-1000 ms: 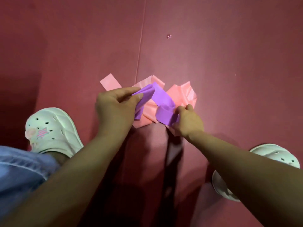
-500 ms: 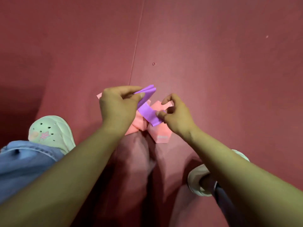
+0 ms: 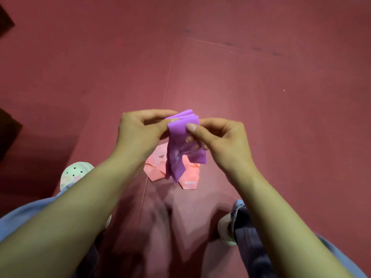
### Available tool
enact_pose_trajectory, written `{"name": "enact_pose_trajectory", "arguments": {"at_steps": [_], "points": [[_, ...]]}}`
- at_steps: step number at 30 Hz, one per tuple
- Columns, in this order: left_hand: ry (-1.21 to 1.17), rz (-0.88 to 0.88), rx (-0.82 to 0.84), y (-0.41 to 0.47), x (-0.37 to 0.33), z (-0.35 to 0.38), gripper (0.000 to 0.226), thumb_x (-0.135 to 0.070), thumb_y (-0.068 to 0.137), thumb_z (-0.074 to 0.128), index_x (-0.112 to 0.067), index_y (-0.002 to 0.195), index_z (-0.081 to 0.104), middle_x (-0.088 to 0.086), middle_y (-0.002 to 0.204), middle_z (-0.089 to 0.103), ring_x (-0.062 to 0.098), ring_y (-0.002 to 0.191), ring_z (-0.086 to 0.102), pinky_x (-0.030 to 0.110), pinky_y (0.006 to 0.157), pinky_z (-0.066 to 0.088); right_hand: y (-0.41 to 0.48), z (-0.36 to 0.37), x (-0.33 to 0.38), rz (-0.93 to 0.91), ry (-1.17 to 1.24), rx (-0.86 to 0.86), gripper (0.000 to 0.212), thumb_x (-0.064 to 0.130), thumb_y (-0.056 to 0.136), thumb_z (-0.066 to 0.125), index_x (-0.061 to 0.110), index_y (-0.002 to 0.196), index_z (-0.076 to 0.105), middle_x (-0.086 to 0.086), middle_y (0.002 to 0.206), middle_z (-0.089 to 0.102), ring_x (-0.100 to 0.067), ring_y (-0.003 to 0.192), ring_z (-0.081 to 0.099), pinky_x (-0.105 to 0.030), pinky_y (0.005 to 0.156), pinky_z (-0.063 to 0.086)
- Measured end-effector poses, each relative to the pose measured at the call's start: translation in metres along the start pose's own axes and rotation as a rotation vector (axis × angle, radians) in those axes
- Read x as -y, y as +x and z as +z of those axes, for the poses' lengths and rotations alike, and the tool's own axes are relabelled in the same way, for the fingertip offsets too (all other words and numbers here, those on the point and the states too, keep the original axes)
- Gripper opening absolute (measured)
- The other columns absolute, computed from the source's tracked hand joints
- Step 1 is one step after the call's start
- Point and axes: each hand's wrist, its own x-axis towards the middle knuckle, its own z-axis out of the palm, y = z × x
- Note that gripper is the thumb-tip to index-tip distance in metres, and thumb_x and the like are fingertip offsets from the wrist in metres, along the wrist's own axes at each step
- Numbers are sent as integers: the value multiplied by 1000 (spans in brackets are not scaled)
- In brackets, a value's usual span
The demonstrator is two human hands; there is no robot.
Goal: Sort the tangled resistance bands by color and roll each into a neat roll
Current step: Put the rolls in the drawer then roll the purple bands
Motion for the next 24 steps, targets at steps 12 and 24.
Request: {"name": "enact_pose_trajectory", "arguments": {"at_steps": [12,24], "points": [[-255,-208,33,34,-6,22,15,0,80,67,-8,91,74,11,92,75,20,85,71,24,75,58,43,-8,-7,-112,-107,-80,24,1,80,71,24,76,65,-6,64,57,-20,62,50,-36,59,47],[-217,-320,111,39,-18,19,17,-4,78,69,-8,94,72,10,92,76,17,80,73,26,69,59,53,-17,-9,-166,-253,-71,23,7,78,74,22,68,60,9,61,57,-8,58,51,-20,54,42]]}}
